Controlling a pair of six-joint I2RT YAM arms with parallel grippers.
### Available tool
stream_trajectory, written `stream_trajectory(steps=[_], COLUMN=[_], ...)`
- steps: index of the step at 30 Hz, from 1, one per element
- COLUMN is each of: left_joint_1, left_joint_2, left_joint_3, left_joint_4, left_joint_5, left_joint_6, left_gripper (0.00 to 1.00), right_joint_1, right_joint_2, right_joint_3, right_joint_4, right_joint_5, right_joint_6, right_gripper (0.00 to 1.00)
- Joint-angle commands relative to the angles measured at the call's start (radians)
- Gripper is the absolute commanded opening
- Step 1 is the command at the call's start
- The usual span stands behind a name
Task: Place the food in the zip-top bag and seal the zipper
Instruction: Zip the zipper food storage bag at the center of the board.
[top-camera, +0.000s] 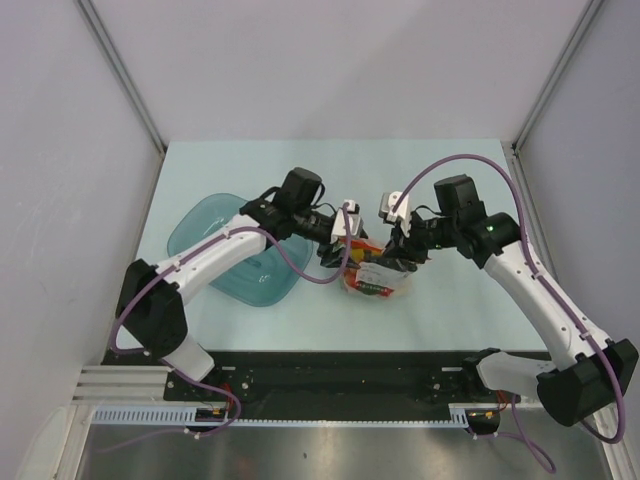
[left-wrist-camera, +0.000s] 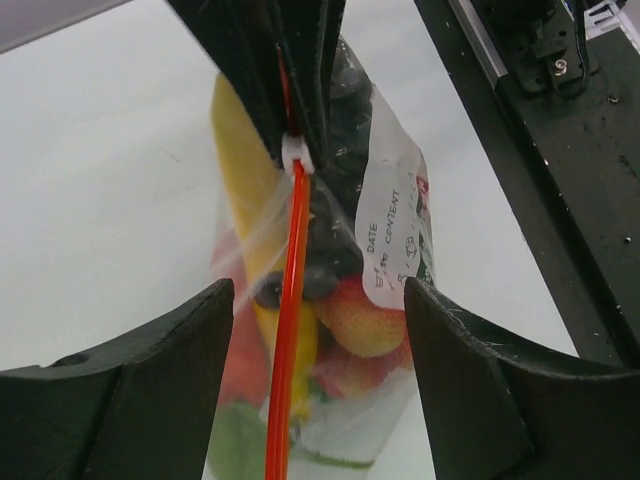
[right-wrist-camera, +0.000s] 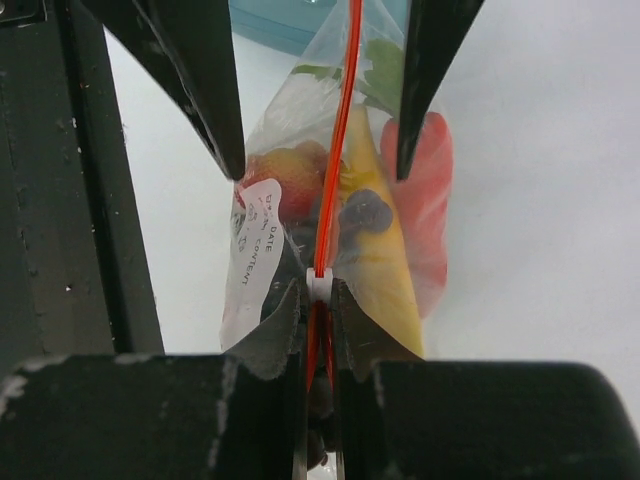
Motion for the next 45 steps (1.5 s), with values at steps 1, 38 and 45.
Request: stream_trajectory(steps=[1,38,45], left_joint_1=[-0.034,0.126,0.101], left_joint_2=[0.014,-0.050,-0.056], left_joint_3=[0.027,-0.052,0.042], left_joint_4=[0.033,0.092,0.090], left_joint_5=[-0.038,-0.038,-0.056], left_joint_6=[0.034,-0.109,-0.215], left_gripper=[0.70,0.00,0.00], right_joint_1=[0.030,-0.350,-0.361], right_joint_2=[-0.001,-0.084,-0.102], right_joint_3=[0.023,-0.020,0.013], right_joint_4=[0.106,-0.256,-0.158], right_joint_5=[-0.012,-0.003,-0.041], right_joint_6=[0.024,-0.272,-0.175], right_gripper=[0.00,0.00,0.00])
